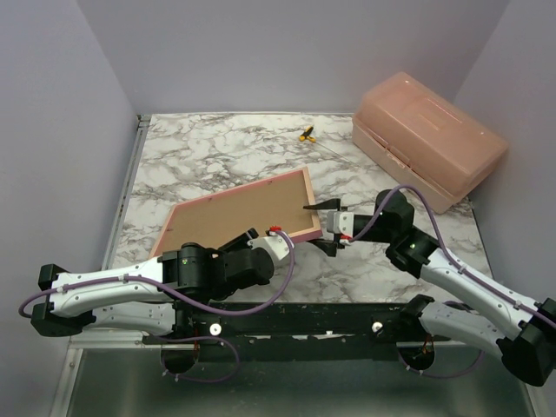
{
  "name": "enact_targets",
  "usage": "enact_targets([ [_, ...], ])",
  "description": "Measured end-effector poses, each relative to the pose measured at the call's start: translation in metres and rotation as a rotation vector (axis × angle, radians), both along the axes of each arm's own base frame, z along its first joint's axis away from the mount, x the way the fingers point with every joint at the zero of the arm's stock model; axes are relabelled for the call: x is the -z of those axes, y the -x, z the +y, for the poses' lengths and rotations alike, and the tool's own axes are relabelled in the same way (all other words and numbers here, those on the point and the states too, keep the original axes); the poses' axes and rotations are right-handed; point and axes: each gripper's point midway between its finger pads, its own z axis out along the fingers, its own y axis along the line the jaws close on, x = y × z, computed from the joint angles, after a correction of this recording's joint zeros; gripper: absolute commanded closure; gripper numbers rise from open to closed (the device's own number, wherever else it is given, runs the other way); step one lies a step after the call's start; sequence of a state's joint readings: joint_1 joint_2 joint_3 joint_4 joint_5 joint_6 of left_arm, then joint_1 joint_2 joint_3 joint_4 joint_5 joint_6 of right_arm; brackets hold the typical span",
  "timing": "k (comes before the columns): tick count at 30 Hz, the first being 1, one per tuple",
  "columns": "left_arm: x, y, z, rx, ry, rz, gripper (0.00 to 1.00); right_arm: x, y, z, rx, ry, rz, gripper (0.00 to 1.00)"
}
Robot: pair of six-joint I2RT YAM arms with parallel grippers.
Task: Put the photo into the frame
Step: Turn over the photo frame at the center of the board.
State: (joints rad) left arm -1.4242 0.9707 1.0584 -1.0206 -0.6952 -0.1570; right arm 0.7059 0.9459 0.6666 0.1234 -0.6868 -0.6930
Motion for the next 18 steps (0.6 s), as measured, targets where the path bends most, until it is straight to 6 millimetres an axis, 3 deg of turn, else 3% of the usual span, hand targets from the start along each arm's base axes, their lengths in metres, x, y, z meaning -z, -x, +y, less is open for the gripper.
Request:
enact_targets([
  [6,0.001,0.001,0.0,0.008,-0.003,0.005,0.65,-0.003,0.01,0.005,-0.072,-0.008,-0.019,0.54],
  [9,-0.001,0.0,0.0,0.014,-0.005,-0.003,0.64,-0.005,0.011,0.005,-0.095,-0.005,-0.069,0.74],
  [11,-0.012,-0.004,0.001,0.017,0.001,-0.036,0.61,-0.005,0.011,0.005,-0.108,0.004,-0.117,0.77],
  [15,-0.03,-0.005,0.003,0.045,0.017,-0.068,0.46,-0.002,0.016,0.005,-0.138,0.016,-0.121,0.81],
  [18,-0.033,-0.005,-0.004,0.011,0.08,-0.054,0.26,0.004,0.019,0.004,-0.137,0.028,-0.079,0.84],
])
